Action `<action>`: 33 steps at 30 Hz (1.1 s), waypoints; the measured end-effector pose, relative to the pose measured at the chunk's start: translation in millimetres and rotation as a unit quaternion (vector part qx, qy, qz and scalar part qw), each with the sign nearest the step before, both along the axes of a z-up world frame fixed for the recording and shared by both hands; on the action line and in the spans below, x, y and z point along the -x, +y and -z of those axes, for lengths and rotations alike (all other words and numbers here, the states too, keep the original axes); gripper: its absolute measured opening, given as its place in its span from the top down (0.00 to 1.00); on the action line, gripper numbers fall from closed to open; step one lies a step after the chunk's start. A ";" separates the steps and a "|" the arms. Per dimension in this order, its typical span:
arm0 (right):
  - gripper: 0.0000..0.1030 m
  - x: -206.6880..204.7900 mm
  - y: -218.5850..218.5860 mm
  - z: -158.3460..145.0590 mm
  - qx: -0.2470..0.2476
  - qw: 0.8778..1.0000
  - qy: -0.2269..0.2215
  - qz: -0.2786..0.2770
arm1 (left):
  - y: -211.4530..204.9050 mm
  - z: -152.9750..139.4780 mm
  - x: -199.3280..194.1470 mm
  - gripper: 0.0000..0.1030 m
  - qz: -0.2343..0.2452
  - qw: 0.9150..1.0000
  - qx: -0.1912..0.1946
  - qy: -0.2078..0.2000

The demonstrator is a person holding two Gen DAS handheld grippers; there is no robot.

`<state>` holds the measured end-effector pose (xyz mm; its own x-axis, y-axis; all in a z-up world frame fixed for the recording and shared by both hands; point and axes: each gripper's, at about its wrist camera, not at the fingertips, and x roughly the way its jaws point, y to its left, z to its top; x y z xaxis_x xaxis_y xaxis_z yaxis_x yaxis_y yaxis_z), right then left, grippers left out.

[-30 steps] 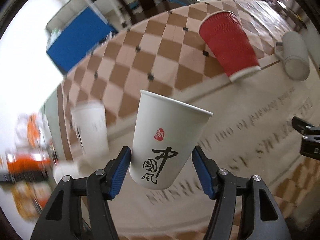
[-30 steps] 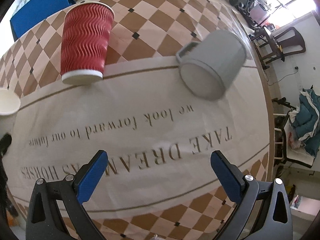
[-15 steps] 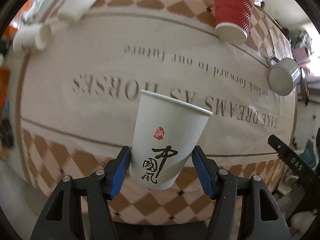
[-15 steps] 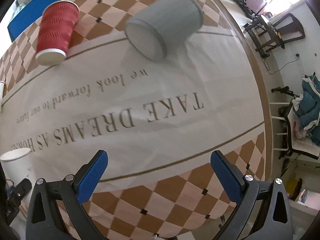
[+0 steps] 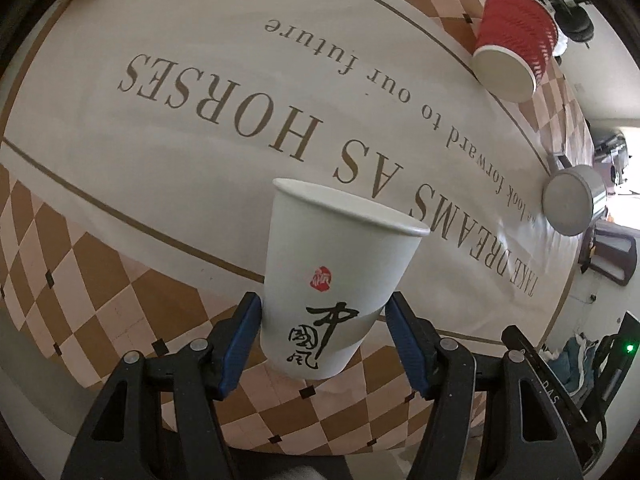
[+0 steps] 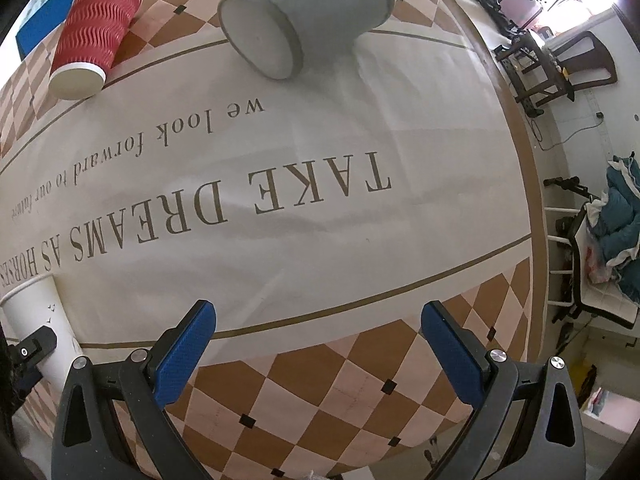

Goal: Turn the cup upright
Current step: 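Lift the white cup with the left tool and carry it toward the right tool, then grasp the white cup with the right tool while the left tool releases it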

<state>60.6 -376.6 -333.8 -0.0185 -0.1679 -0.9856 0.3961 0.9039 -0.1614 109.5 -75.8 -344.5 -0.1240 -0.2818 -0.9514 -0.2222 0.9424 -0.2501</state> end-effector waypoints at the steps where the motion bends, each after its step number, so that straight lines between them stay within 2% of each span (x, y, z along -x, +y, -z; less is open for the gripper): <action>1: 0.00 0.5 0.3 0.2 0.000 1.000 0.001 -0.001 | -2.5 0.1 -0.8 0.40 0.010 1.000 -0.005 -0.002; 4: 0.00 4.8 -2.7 3.4 0.001 1.000 0.001 -0.005 | -11.3 -2.3 -2.7 0.31 0.048 0.998 -0.037 -0.016; 5: 0.00 5.3 -2.3 2.9 0.002 1.000 0.001 -0.006 | -14.8 -4.6 -3.1 0.23 0.063 0.996 -0.051 -0.026; 6: 0.00 5.6 -1.7 2.0 0.002 1.000 0.001 -0.008 | -16.6 -6.5 -3.5 0.17 0.071 0.995 -0.057 -0.033; 10: 0.00 7.4 3.3 0.3 0.001 1.000 -0.001 -0.011 | -21.9 -14.2 -3.4 0.11 0.085 0.993 -0.064 -0.053; 12: 0.00 8.8 3.7 -1.8 0.000 1.000 -0.002 -0.012 | -22.6 -22.6 -2.9 0.01 0.088 0.991 -0.069 -0.070; 17: 0.00 12.8 8.6 -14.5 -0.016 1.000 -0.009 -0.016 | -3.3 -64.7 2.6 0.01 0.092 0.980 -0.103 -0.145; 19: 0.00 13.6 15.3 -21.9 -0.027 0.999 -0.014 -0.023 | 10.1 -80.8 7.7 0.00 0.098 0.970 -0.137 -0.176; 21: 0.00 12.8 28.9 -30.4 -0.042 0.998 -0.019 -0.037 | 22.0 -88.8 11.4 0.00 0.105 0.961 -0.174 -0.188; 23: 0.00 12.0 44.8 -36.9 -0.057 0.997 -0.023 -0.053 | 31.9 -86.5 14.0 0.00 0.111 0.954 -0.206 -0.187; 25: 0.00 9.4 66.6 -43.3 -0.079 0.994 -0.025 -0.073 | 52.0 -81.7 17.0 0.00 0.111 0.951 -0.225 -0.182; 29: 0.04 -0.3 115.5 -52.5 -0.112 0.987 -0.028 -0.112 | 77.4 -55.7 20.1 0.00 0.096 0.953 -0.249 -0.141; 33: 0.12 -14.5 155.5 -51.2 -0.119 0.984 -0.022 -0.134 | 99.1 -36.9 20.1 0.00 0.098 0.957 -0.245 -0.123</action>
<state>75.2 -221.1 -282.7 0.0387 0.0756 -0.9964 0.1410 0.9867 0.0804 89.5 23.3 -307.6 0.1165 0.2114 -0.9704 -0.0195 0.9774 0.2105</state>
